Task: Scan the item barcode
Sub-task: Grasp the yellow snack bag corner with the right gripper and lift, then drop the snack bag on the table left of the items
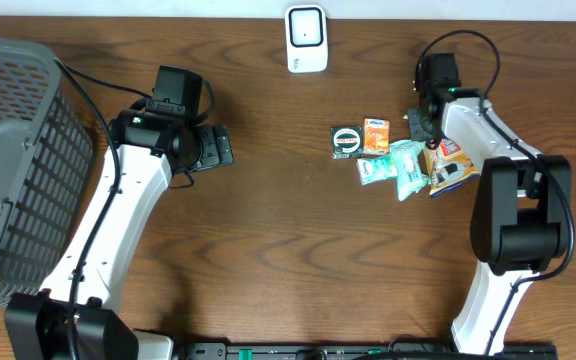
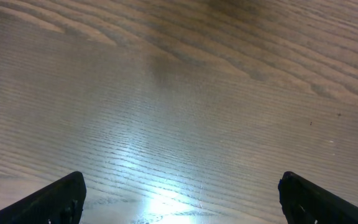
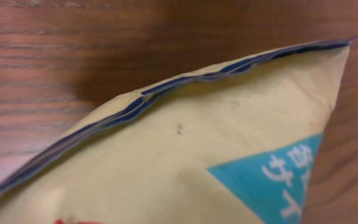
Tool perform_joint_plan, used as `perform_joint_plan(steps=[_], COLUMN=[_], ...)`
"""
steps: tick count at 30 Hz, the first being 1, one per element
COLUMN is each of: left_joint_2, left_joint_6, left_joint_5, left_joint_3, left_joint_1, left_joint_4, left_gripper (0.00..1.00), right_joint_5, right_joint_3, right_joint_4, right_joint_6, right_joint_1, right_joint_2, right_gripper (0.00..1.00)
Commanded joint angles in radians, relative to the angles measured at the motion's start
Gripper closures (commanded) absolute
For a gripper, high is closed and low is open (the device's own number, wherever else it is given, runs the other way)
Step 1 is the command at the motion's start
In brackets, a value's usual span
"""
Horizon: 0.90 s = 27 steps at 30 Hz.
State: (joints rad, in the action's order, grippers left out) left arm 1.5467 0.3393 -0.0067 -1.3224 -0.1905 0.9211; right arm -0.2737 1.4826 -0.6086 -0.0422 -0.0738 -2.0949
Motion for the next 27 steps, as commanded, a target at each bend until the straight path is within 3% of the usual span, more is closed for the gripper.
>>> perform_joint_plan(steps=[1,5,8,11,16,19,27], left_joint_2=[0.002,0.002,0.002,0.002,0.002,0.002,0.002], left_joint_6=[-0.006,-0.006,-0.006,-0.006,-0.006,-0.006,-0.006], left_joint_5=[-0.013,-0.013,-0.013,-0.013,-0.013,-0.013,-0.013], left_joint_3=[-0.005,-0.005,-0.005,-0.005,-0.005,-0.005,-0.005], left_joint_1=[0.005,0.005,0.005,0.005,0.005,0.005,0.005], left_joint_4=[0.006,0.006,0.006,0.006,0.006,0.006,0.006], left_gripper=[0.02,0.02,0.02,0.02,0.02,0.02,0.02], right_joint_5=[0.166,0.446,0.695,0.986,1.310,1.429,1.477], right_joint_3=[0.097,0.162,0.171,0.171,0.171,0.169,0.060], right_joint_4=[-0.055,-0.116,-0.131,-0.132,-0.134,-0.152,-0.111], right_joint_6=[0.045,0.046,0.056,0.095,0.135,0.134,0.109], right_joint_1=[0.011,0.047,0.085,0.137,0.194,0.195,0.064], right_joint_2=[0.077,0.092,0.092,0.092,0.092,0.092,0.092], right_gripper=[0.87,0.83,0.85,0.94,0.93,0.94,0.96])
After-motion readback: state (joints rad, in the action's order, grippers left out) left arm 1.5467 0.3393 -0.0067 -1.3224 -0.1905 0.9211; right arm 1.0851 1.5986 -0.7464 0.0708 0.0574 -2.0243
